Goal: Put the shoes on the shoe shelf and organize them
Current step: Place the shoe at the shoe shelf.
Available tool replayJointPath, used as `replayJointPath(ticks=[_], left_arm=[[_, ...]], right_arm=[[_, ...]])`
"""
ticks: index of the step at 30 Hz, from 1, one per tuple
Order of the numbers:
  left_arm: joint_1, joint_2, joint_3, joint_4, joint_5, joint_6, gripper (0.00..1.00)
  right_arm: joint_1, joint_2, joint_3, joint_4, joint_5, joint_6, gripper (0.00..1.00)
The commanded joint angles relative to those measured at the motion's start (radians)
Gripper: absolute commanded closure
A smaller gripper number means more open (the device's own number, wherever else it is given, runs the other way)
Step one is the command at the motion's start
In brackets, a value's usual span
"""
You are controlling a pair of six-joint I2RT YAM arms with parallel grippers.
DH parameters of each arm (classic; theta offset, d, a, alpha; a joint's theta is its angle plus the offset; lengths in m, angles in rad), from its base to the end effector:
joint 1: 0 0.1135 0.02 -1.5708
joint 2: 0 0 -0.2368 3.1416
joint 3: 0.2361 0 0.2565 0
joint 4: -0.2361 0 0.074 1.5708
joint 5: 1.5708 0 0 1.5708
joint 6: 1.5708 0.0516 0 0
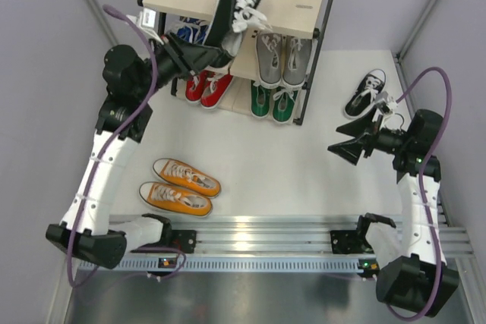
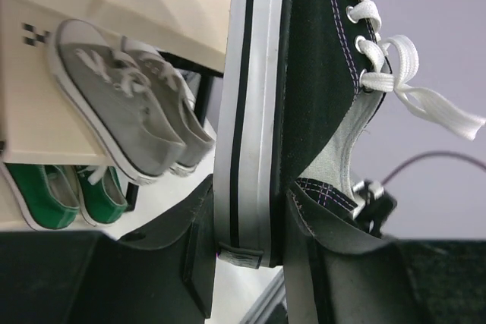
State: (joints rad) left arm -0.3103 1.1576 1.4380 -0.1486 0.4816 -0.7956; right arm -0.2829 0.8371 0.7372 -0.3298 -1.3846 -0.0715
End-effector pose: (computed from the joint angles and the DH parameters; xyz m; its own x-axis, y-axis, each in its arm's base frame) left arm 0.2466 -0.1042 0.4728 -0.4180 -0.5307 -0.7373 0.5848 0.4638 -0.6655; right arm 0.1981 -0.0048 0.2894 -0.3414 0.0855 -0.9360 -0.8327 0.4344 0.3434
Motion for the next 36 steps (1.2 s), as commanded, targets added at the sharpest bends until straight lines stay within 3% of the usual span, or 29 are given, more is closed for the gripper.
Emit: replayJointPath(ticks=[1,5,11,17,29,36], left_arm=[[0.14,0.039,0.096,0.196,0.051,-0.215,1.0],[0.296,0.144,0.18,0.195,0.08,-0.326,1.0],[0.402,0.304,0.306,0.251,0.155,-0.516,1.0],[0.431,0.405,0.45,0.159,0.18,-0.521,1.0],[0.442,0.528,0.585,0.001,0.212,-0.528,1.0],[0.45,0.559,0.613,-0.077,0.187,-0.502,0.73]], right_arm=[[-0.012,-0.018,-0.012,0.029,-0.01,-0.024,0.05],[-0.012,-0.016,-0.013,0.029,-0.007,-0.021,0.05],[-0.012,-0.016,-0.016,0.029,-0.005,-0.021,0.05],[-0.01,-0.018,-0.015,0.028,-0.005,-0.019,0.05],[-0.006,-0.01,-0.018,0.029,0.002,-0.016,0.06],[-0.004,-0.012,-0.016,0.028,0.004,-0.017,0.05]])
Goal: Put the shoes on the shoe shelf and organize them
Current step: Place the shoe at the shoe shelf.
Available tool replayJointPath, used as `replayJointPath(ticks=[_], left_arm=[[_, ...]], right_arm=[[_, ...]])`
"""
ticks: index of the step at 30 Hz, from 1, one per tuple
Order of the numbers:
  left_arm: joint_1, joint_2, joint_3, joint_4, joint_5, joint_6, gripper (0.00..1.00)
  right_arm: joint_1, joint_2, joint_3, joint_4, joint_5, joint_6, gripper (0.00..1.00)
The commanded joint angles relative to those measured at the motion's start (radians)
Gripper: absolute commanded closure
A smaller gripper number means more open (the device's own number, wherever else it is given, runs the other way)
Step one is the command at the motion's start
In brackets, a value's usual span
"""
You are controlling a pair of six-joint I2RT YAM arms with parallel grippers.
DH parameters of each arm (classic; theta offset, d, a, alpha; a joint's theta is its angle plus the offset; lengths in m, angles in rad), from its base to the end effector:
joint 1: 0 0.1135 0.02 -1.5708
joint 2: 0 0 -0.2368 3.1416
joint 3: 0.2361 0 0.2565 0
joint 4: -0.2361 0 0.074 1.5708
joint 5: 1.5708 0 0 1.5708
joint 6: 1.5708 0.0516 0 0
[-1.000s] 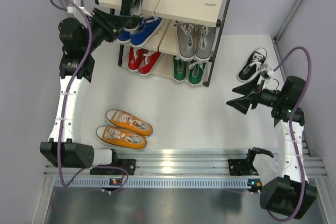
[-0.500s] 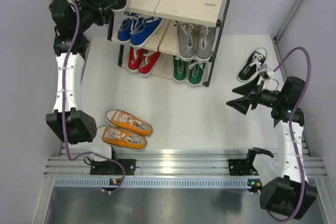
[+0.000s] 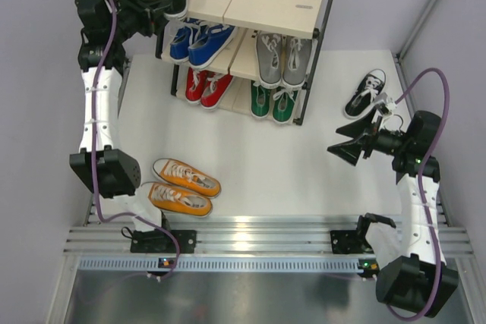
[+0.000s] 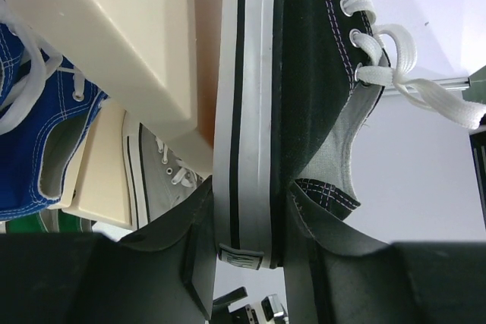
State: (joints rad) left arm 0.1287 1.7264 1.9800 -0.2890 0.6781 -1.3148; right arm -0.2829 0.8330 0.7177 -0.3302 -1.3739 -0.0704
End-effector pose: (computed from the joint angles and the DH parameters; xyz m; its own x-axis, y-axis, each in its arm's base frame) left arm 0.3980 0.0189 0.4640 -0.5137 -0.8261 -0.2316 0.0982 0.2115 -0.9724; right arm 0.1978 -0.0048 0.2834 -0.3568 0.0894 -0.9299 -0.8223 0.4423 0.3581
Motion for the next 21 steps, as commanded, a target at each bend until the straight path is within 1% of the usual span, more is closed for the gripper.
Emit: replayJointPath(ticks=[1,3,5,6,7,8,11,12,16,18,19,21], left_arm=[[0.011,-0.005,0.072,0.057,-0.011,0.019,0.66],[0.014,-0.001,0.083,0.039,-0.017,0.025,0.59],[0.015,0.009,0.106,0.03,-0.015,0.026,0.54],[0.017,0.012,0.117,0.019,-0.012,0.026,0.48],[0.017,0.021,0.126,0.013,-0.011,0.025,0.46],[0.02,0.025,0.137,0.008,-0.009,0.025,0.39],[0.022,0.038,0.172,-0.015,-0.009,0.028,0.34],[0.02,0.038,0.172,-0.024,-0.008,0.029,0.26],[0.028,0.022,0.16,-0.05,-0.012,0.054,0.21],[0.035,0.013,0.157,-0.064,-0.024,0.072,0.14],[0.041,0.006,0.154,-0.073,-0.026,0.077,0.07],[0.045,-0.001,0.151,-0.079,-0.025,0.084,0.05]], right_arm=[[-0.004,-0.008,0.003,0.028,-0.008,-0.019,0.05],[-0.002,-0.009,0.003,0.03,-0.008,-0.019,0.05],[-0.004,-0.009,0.003,0.029,-0.008,-0.019,0.05],[-0.002,-0.011,0.005,0.028,-0.008,-0.019,0.05],[-0.004,-0.011,0.003,0.029,-0.008,-0.019,0.05],[-0.004,-0.012,0.005,0.028,-0.008,-0.02,0.05],[-0.002,-0.011,0.005,0.026,-0.008,-0.02,0.05],[-0.004,-0.012,0.006,0.026,-0.008,-0.022,0.05],[-0.002,-0.014,0.006,0.023,-0.008,-0.023,0.05],[-0.004,-0.014,0.008,0.022,-0.008,-0.025,0.05],[-0.004,-0.014,0.008,0.022,-0.008,-0.026,0.05],[-0.004,-0.014,0.008,0.02,-0.008,-0.026,0.05]])
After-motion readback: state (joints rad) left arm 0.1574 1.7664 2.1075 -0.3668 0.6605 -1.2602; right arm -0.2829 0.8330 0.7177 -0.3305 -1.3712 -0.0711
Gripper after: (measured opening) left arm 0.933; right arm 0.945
